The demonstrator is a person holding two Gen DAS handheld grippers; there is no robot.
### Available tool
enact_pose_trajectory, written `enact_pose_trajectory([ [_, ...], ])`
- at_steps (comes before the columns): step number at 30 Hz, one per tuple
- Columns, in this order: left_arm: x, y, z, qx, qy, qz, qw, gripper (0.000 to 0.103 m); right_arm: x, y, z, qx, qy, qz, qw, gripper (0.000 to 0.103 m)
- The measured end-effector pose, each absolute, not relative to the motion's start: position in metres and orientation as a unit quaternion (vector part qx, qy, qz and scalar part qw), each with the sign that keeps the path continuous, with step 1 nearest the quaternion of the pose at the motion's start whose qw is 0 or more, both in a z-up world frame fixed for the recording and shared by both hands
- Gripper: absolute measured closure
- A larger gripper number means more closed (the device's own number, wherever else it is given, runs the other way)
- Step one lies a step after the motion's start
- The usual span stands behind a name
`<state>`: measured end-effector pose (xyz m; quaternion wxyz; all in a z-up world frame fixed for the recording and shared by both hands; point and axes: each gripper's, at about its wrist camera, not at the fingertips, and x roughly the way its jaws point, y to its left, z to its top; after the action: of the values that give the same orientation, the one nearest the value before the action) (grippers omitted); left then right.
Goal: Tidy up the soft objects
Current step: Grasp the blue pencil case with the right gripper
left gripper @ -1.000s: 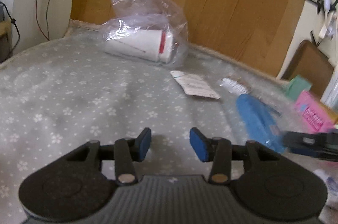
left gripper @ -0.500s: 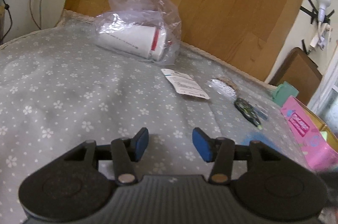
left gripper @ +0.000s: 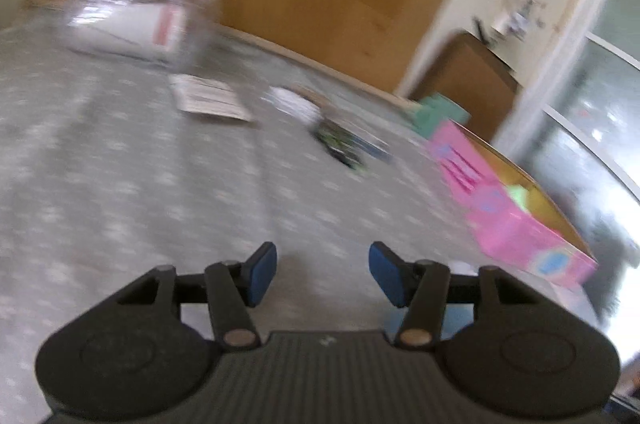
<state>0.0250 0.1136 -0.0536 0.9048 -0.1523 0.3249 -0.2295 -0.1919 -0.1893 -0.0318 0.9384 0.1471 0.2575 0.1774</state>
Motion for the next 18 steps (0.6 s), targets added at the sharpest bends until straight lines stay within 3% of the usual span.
enact_pose_trajectory([
  [5,0.013,0.084,-0.042,-0.141,0.343,-0.289,0.882,0.035,-0.172,-0.152,-0.042,0.003,0.244,0.220,0.944,0.023],
  [7,0.013,0.073,-0.046,-0.148,0.363,-0.289,0.873,0.022,-0.160,-0.147,-0.050,-0.023,0.240,0.222,0.945,0.023],
  [10,0.005,0.061,-0.050,-0.161,0.382,-0.289,0.863,0.018,-0.141,-0.146,-0.059,-0.021,0.235,0.228,0.945,0.025],
  [11,0.002,0.059,-0.051,-0.163,0.389,-0.287,0.860,0.018,-0.138,-0.147,-0.060,-0.015,0.231,0.230,0.945,0.026],
  [13,-0.006,0.054,-0.056,-0.177,0.404,-0.272,0.855,0.024,-0.133,-0.142,-0.061,-0.016,0.220,0.229,0.948,0.048],
  [15,-0.019,0.049,-0.061,-0.190,0.402,-0.269,0.854,0.033,-0.130,-0.135,-0.061,-0.024,0.213,0.224,0.951,0.048],
  [18,-0.033,0.028,-0.058,-0.147,0.383,-0.251,0.877,0.035,-0.127,-0.129,-0.061,-0.031,0.201,0.213,0.956,0.048],
])
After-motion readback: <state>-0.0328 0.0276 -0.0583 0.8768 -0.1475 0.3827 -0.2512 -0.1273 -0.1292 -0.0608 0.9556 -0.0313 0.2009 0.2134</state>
